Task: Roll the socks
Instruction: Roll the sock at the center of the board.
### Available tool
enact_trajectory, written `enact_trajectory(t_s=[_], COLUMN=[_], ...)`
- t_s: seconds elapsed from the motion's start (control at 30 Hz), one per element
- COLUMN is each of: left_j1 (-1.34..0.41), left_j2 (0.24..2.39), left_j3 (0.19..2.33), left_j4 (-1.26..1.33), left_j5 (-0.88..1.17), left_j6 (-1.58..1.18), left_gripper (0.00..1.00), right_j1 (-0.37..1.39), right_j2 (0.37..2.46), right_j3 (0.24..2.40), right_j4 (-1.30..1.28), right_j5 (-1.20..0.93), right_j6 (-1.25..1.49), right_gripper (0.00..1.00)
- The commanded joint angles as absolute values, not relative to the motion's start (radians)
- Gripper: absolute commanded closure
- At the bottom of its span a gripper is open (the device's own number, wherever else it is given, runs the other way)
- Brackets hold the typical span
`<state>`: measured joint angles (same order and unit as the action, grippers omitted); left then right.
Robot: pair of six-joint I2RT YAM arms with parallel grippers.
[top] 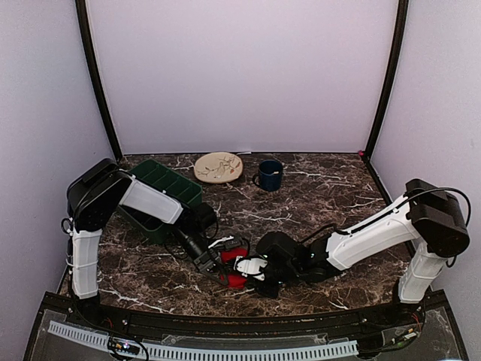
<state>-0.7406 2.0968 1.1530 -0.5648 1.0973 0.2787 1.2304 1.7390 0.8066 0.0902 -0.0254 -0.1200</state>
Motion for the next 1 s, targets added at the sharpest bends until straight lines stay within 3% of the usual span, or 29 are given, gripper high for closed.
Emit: enact_trajectory(t_s=[0.0,0.33,0.97], left_j1=[-0.731,-0.705,-0.635], left_j2=[2.083,2.021,1.809], left_j3=[1.115,1.095,0.929], left_j4=[-0.581,-0.535,-0.14], left_j5=[0.969,0.948,0.899], left_j6=[0.263,0.217,-0.055], left_gripper=[0.7,0.7,0.69], right_j1=[1.239,1.239,1.239], right_j2=[1.729,1.736,1.804], right_j3=[0.811,0.828,0.921], right_j4=[0.081,0.076,0.0], right_j5=[-0.013,-0.024,-0.093], right_j6=[-0.125,-0.142,-0.17], right_gripper=[1.0,1.0,1.0])
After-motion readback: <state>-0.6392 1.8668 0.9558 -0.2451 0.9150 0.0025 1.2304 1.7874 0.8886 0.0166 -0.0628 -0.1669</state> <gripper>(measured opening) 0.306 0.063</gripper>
